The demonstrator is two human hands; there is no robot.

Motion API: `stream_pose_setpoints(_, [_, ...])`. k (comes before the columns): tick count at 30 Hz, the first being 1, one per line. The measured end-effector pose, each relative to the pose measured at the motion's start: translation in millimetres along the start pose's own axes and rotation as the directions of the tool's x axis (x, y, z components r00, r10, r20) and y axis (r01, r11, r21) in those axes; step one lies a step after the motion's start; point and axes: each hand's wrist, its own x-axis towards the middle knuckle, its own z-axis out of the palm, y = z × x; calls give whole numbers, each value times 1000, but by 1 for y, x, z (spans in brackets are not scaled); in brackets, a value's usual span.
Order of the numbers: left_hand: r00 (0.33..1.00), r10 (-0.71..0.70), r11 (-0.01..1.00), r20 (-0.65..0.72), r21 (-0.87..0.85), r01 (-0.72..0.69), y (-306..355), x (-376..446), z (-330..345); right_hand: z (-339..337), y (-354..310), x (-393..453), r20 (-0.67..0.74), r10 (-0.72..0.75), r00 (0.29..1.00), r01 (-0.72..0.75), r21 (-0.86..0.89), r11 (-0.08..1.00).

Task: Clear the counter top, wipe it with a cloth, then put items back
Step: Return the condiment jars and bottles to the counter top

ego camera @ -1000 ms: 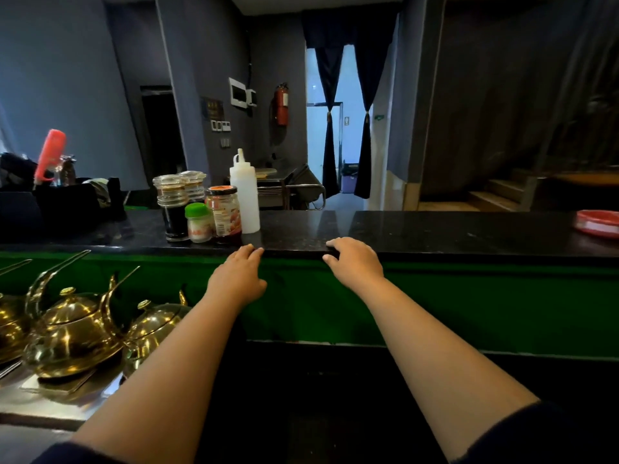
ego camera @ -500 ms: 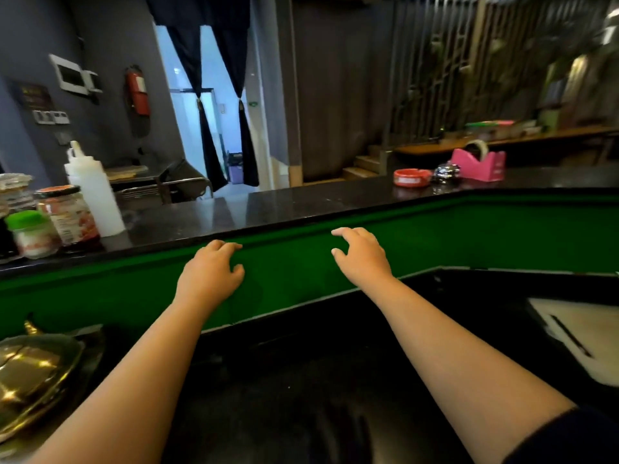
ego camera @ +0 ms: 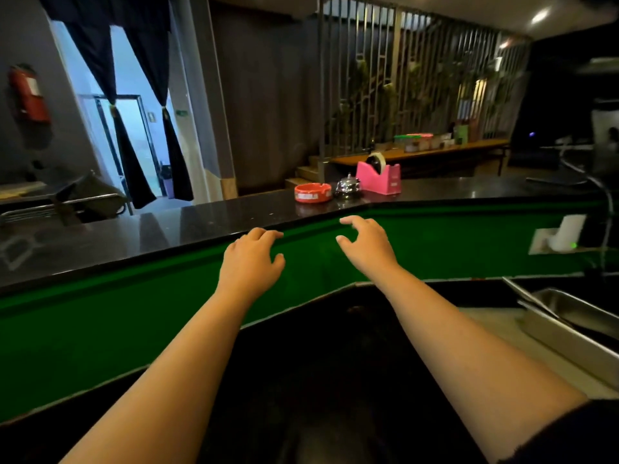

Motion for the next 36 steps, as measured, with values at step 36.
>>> stream_pose_setpoints(36, [935,-191,958,300,263,112,81,195,125,1,102,262,-9,52,999,-53,-47,997])
